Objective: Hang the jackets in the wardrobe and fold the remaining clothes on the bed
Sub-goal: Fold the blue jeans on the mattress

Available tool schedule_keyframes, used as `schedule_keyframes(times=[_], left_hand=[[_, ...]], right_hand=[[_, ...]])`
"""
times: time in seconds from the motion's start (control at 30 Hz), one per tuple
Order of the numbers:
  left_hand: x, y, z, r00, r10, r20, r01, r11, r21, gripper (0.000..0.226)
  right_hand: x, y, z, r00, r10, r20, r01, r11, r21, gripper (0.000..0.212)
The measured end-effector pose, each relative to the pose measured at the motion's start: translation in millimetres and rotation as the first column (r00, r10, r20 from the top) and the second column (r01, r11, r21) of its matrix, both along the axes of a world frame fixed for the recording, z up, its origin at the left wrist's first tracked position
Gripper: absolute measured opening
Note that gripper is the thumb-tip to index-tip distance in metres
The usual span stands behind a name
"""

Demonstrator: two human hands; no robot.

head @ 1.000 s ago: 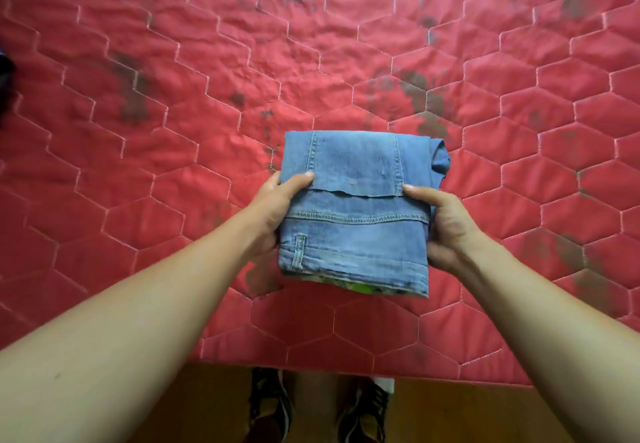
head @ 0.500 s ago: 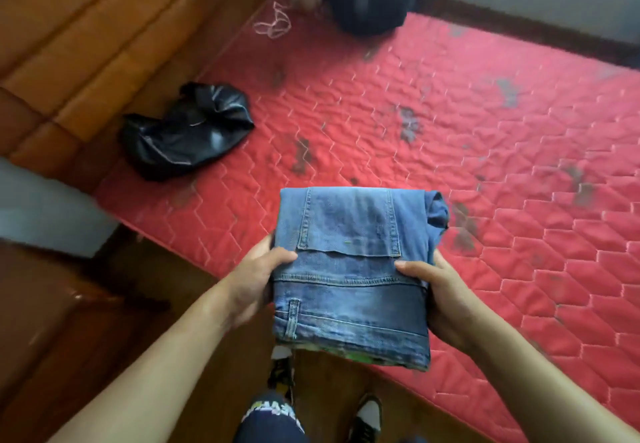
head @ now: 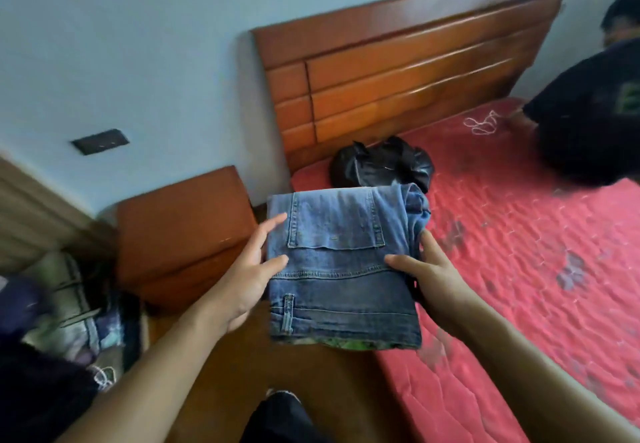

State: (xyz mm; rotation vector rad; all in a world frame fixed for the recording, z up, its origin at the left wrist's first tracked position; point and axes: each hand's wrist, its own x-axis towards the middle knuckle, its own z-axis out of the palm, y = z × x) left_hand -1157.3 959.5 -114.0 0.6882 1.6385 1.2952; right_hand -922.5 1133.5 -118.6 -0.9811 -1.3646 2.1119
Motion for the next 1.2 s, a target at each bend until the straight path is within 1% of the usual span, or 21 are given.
schedule_keyframes(times=[0.07, 0.17, 0.2, 0.23, 0.3, 0.37, 0.4, 0.47, 0.53, 0.63, 0.7, 0.73, 0.87, 0.97, 1.03, 1.1, 1.13, 1.2], left_hand=[[-35, -21, 5, 0.995, 0.062, -0.078, -0.063, 0.998, -0.009, 0.061], [-86, -57, 15, 0.98, 0.163, -0.112, -0.166, 0.986, -0.018, 0.057], [-102, -69, 18, 0.973, 0.193, -0.123, -0.197, 0.98, -0.02, 0.057], [-118, -79, 21, 0.965, 0.224, -0.138, -0.229, 0.973, -0.022, 0.056], [-147, -102, 26, 0.943, 0.292, -0.161, -0.299, 0.954, -0.017, 0.056], [-171, -123, 32, 0.917, 0.363, -0.163, -0.37, 0.929, -0.014, 0.057], [-182, -135, 34, 0.906, 0.394, -0.154, -0.4, 0.916, -0.012, 0.058], [-201, -156, 38, 0.888, 0.443, -0.121, -0.448, 0.894, -0.013, 0.061], [-218, -178, 41, 0.862, 0.505, -0.055, -0.506, 0.862, -0.023, 0.069], [-238, -207, 43, 0.792, 0.61, 0.023, -0.61, 0.792, -0.005, 0.072], [-250, -220, 44, 0.729, 0.678, 0.098, -0.683, 0.731, 0.02, 0.07], [-257, -225, 46, 0.681, 0.725, 0.105, -0.73, 0.683, 0.022, 0.069], [-274, -231, 62, 0.439, 0.896, 0.068, -0.899, 0.439, 0.018, 0.067], [-279, -234, 76, 0.264, 0.963, 0.05, -0.964, 0.263, 0.028, 0.065], [-283, -242, 82, 0.158, 0.987, 0.039, -0.987, 0.157, 0.036, 0.063], [-286, -254, 87, 0.052, 0.998, 0.03, -0.998, 0.05, 0.044, 0.06], [-289, -261, 87, 0.007, 1.0, 0.026, -0.999, 0.005, 0.053, 0.057], [-297, -278, 86, -0.059, 0.998, 0.015, -0.996, -0.06, 0.067, 0.056]], right_hand=[[-49, -7, 6, 0.999, 0.048, 0.02, -0.05, 0.996, 0.08, 0.065], [-122, -22, 15, 0.994, 0.11, -0.004, -0.109, 0.985, 0.131, 0.098], [-145, -28, 19, 0.989, 0.149, -0.011, -0.145, 0.977, 0.154, 0.102], [-167, -33, 23, 0.981, 0.195, -0.013, -0.189, 0.965, 0.183, 0.1], [-210, -43, 30, 0.953, 0.304, -0.004, -0.296, 0.931, 0.215, 0.08], [-250, -51, 36, 0.911, 0.412, 0.008, -0.405, 0.89, 0.208, 0.062], [-270, -56, 39, 0.888, 0.46, 0.006, -0.452, 0.87, 0.199, 0.058], [-311, -62, 44, 0.837, 0.547, -0.003, -0.537, 0.824, 0.183, 0.058], [-356, -67, 46, 0.771, 0.637, 0.002, -0.627, 0.757, 0.184, 0.06], [-421, -78, 43, 0.63, 0.775, 0.046, -0.759, 0.602, 0.247, 0.062], [-463, -86, 41, 0.542, 0.838, 0.071, -0.813, 0.5, 0.299, 0.063], [-488, -90, 40, 0.493, 0.867, 0.071, -0.837, 0.451, 0.311, 0.062], [-581, -109, 47, 0.275, 0.953, 0.129, -0.898, 0.206, 0.388, 0.062], [-636, -134, 57, 0.138, 0.977, 0.165, -0.909, 0.058, 0.413, 0.064], [-664, -158, 62, 0.057, 0.986, 0.156, -0.905, -0.015, 0.426, 0.065], [-686, -185, 66, -0.004, 0.994, 0.112, -0.915, -0.049, 0.4, 0.064], [-697, -198, 67, -0.032, 0.996, 0.084, -0.923, -0.062, 0.379, 0.064], [-718, -227, 68, -0.085, 0.993, 0.079, -0.92, -0.109, 0.378, 0.063]])
